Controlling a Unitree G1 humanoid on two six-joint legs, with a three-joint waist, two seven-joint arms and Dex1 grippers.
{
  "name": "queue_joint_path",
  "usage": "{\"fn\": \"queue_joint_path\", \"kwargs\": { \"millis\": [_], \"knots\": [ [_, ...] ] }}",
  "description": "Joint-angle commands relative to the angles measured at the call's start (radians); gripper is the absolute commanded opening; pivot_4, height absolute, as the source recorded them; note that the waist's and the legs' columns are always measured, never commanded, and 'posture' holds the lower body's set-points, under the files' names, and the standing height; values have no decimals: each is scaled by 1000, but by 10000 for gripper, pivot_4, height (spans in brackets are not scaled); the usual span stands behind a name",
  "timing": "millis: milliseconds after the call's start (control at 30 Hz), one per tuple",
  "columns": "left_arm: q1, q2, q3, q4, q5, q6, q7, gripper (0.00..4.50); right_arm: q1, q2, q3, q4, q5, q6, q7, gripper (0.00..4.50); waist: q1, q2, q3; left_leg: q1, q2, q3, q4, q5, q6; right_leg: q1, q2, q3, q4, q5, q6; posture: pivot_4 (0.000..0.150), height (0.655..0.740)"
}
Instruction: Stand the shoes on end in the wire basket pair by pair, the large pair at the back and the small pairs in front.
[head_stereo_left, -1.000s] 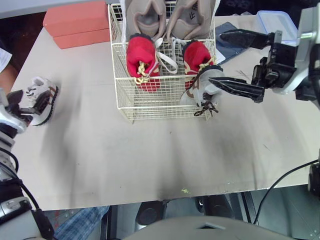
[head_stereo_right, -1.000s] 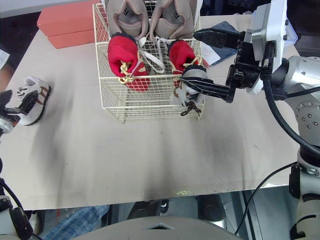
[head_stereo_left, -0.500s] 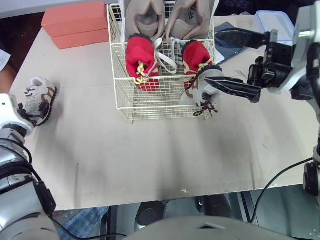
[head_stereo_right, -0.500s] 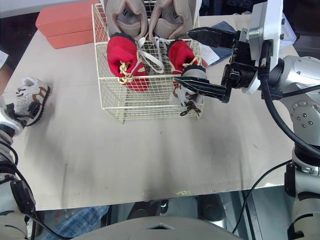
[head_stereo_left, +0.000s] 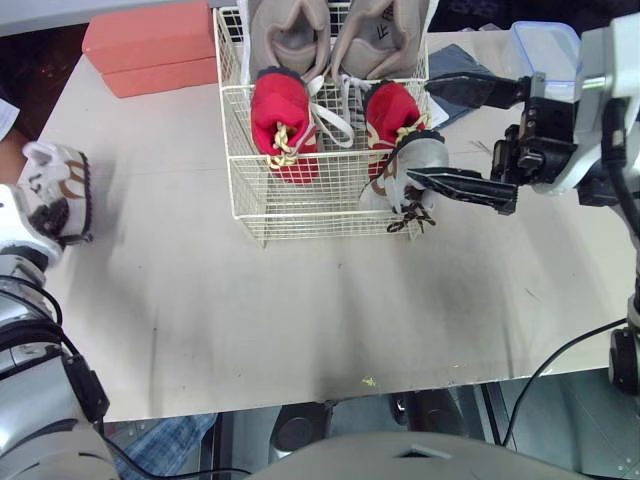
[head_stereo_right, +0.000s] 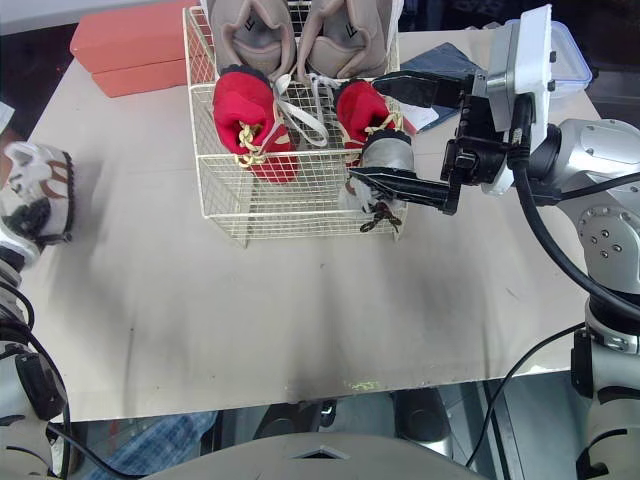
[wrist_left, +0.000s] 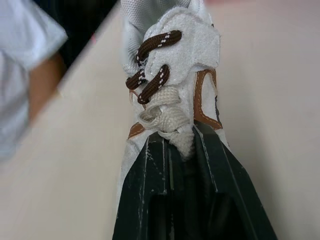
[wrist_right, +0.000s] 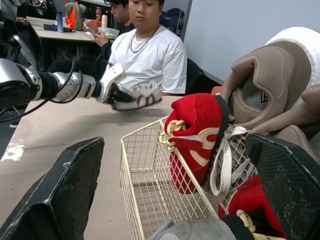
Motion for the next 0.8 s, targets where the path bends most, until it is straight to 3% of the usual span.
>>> {"fn": "queue_joint_path", "kwargs": {
  "millis": [33,167,367,467,567,800],
  "knots": [
    [25,1,54,-185,-50,-40,30,339,-1,-7,-28,-26,5,-22,2,45000,0,0,0,0,0,0,0,0,0,0,0,0,0,0,0,1500,7400],
    [35,-65,57,-487,-158,-31,-54,338,4,-7,-34,-24,10,-18,-2,45000,4,0,0,0,0,0,0,0,0,0,0,1,0,0,0,1500,7400],
    [-17,-104,-35,-866,-362,164,-232,338,0,14,-34,-11,5,-31,-18,45000,1,-1,0,-3,0,-3,2,0,0,0,-1,0,-1,0,0,1500,7400],
    [-67,-141,-93,-1015,-419,245,-218,338,-22,94,-67,3,37,-25,-138,45000,-3,-1,0,-2,0,-2,2,0,0,0,0,0,-1,0,0,1500,7400],
    [-161,-276,-141,-1136,-482,282,-109,338,-41,160,-85,4,79,-1,-234,45000,-2,-1,0,-1,0,-1,1,0,0,0,0,-1,0,0,0,1500,7400],
    [-192,-448,-306,-1256,-326,243,-22,338,-94,288,-103,22,113,-8,-425,45000,-8,-1,0,0,0,0,1,0,0,1,2,0,0,0,0,1500,7400]
  ]
}}
